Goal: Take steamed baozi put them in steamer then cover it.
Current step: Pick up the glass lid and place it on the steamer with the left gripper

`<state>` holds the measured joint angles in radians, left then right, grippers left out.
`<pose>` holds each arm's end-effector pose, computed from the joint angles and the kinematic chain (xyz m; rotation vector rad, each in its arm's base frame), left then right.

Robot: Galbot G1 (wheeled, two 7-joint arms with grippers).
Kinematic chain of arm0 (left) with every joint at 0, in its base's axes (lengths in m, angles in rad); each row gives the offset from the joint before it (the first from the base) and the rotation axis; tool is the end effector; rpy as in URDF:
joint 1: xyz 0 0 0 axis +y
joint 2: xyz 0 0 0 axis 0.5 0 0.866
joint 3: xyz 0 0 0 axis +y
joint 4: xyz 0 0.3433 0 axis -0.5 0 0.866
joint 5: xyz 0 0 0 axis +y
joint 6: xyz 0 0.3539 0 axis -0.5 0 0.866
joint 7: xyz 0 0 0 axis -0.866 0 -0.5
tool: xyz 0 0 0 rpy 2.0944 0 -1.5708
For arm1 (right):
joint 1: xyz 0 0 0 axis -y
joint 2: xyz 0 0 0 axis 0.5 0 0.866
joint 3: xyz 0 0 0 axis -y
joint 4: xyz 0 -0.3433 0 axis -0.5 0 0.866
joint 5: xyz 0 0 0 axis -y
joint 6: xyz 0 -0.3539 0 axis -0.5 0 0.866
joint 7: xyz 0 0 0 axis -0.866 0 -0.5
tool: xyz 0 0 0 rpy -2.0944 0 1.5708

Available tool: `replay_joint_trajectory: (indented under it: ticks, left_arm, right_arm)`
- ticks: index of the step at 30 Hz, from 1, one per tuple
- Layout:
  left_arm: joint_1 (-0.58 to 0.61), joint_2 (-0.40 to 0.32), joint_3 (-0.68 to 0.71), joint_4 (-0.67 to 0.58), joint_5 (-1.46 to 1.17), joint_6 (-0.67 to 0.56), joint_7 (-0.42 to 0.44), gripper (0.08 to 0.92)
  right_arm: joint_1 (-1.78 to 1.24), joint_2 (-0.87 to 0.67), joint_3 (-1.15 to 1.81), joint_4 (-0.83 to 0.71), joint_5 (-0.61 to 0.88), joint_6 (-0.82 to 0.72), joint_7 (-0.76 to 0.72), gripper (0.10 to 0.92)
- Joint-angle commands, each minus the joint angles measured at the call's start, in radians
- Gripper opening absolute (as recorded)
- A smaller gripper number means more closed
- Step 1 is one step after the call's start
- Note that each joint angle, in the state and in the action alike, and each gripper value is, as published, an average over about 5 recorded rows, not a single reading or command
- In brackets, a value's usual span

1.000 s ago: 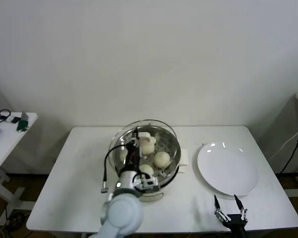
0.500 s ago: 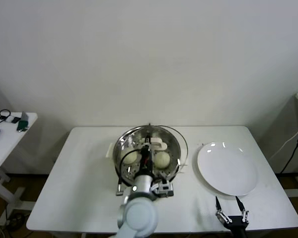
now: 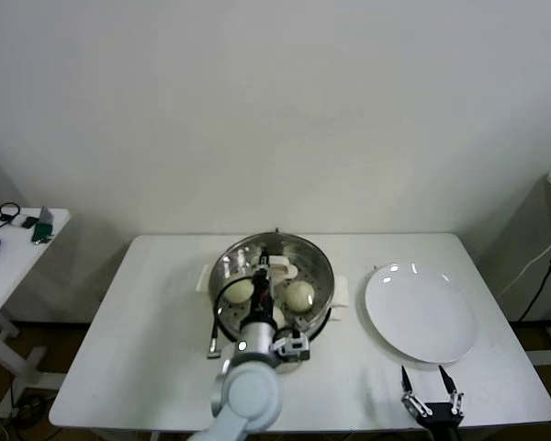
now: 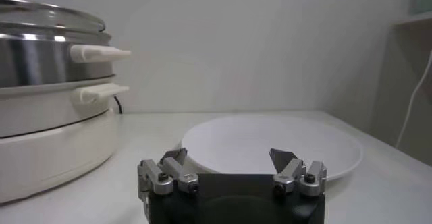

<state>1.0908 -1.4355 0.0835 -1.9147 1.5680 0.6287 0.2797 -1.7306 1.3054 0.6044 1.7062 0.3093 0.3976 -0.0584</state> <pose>0.2626 -0.1581 -0.2593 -0.0550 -2.2741 -2.1274 0.0956 -0.1048 -0.4361 0.0077 -3.0088 -0.0251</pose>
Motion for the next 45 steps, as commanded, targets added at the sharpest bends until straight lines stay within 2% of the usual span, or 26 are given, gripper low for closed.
replay_joint_trajectory:
  ticks: [1,22,34,38,45]
  left_arm:
    - [-0.001,0.004,-0.01,0.027,0.004,-0.003,-0.017,0.146]
    - [-0.004,-0.046,-0.017,0.086,0.074,-0.027,-0.042,0.146]
    - [-0.008,-0.024,0.006,0.035,0.031,-0.01,-0.01,0.158]
    - [-0.018,-0.007,0.022,-0.008,-0.016,0.008,0.005,0.246]
    - [-0.002,0.057,0.05,-0.091,-0.118,0.038,0.026,0.454]
  right_arm:
    - [-0.002,0.001,0.001,0.002,0.0,0.004,0.001,0.823]
    - [0.006,-0.007,-0.001,-0.006,0.004,0.011,0.0,0.823]
    - [0.011,-0.01,-0.006,-0.008,0.006,0.002,-0.003,0.823]
    - [0.014,-0.011,-0.006,-0.006,0.007,-0.01,-0.006,0.823]
    - [0.018,-0.018,-0.004,-0.009,0.009,-0.029,-0.019,0.823]
